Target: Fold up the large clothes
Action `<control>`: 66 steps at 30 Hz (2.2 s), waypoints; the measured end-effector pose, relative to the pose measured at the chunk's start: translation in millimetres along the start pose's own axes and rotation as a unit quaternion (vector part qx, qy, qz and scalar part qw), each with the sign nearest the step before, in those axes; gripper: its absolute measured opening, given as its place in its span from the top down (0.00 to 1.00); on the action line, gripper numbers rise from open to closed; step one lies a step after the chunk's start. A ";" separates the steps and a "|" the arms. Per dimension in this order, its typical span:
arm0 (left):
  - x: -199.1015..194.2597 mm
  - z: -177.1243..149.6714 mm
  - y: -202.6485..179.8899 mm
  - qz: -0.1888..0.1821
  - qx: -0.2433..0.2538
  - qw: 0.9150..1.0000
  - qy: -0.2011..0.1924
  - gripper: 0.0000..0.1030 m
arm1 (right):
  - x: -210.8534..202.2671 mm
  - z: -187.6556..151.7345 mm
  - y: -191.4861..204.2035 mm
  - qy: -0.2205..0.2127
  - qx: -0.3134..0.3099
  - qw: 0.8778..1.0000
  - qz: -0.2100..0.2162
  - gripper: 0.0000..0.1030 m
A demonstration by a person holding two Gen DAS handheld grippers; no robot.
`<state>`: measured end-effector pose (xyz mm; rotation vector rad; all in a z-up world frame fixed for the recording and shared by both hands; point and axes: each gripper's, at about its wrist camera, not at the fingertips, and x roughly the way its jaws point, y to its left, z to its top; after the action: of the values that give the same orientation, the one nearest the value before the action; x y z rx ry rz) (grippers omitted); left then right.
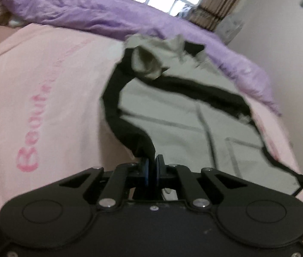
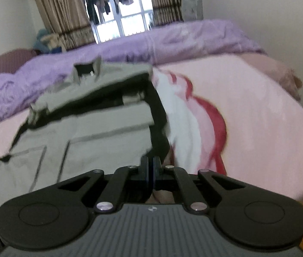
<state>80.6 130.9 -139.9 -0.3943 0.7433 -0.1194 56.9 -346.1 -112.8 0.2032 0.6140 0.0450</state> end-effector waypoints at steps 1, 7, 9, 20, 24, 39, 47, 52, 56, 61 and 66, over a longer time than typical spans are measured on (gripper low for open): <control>2.1 5.0 -2.8 -0.002 0.005 1.000 -0.006 0.96 | 1.5 5.4 0.7 -0.010 0.003 1.000 0.005 0.97; 15.7 29.0 -6.0 -0.009 0.010 1.000 -0.027 0.96 | 23.4 37.8 12.4 -0.050 -0.003 0.999 0.012 0.99; 23.7 31.1 -0.3 -0.009 0.006 1.000 -0.024 0.95 | 40.1 43.3 13.7 -0.039 -0.012 0.999 0.008 0.99; 29.0 -2.4 16.9 0.019 -0.022 0.999 0.019 0.95 | 57.3 -14.1 -7.3 0.086 -0.036 0.995 -0.037 1.00; 24.6 -11.4 21.2 0.025 -0.024 0.999 0.028 0.95 | 37.9 -31.7 -13.4 0.096 -0.024 0.994 -0.039 0.78; 21.8 -18.5 16.6 0.044 -0.005 0.999 0.029 0.95 | 34.6 -49.2 -36.1 0.158 0.050 0.986 0.015 0.63; 27.4 -26.5 21.5 0.050 -0.008 0.998 0.041 0.94 | 34.3 -51.3 -43.6 0.161 0.045 0.985 0.041 0.77; 22.8 -25.3 21.5 0.048 -0.011 0.998 0.037 0.94 | 25.9 -46.2 -34.0 0.132 0.044 0.990 0.031 0.95; 16.6 -15.4 14.7 0.043 0.001 0.999 0.021 0.94 | 7.5 -20.3 -26.0 0.065 0.044 0.995 0.062 0.95; 13.7 10.7 6.5 0.023 -0.004 1.000 -0.017 0.95 | 8.3 15.6 -16.2 -0.011 0.070 0.996 0.047 0.98; 26.2 35.5 -2.4 0.013 0.015 0.999 -0.029 0.95 | 34.1 46.0 5.9 -0.046 0.033 0.997 0.054 0.98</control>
<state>124.0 133.2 -131.9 -0.3582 0.6894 -0.0945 111.4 -345.0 -94.3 0.3010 0.5121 0.1191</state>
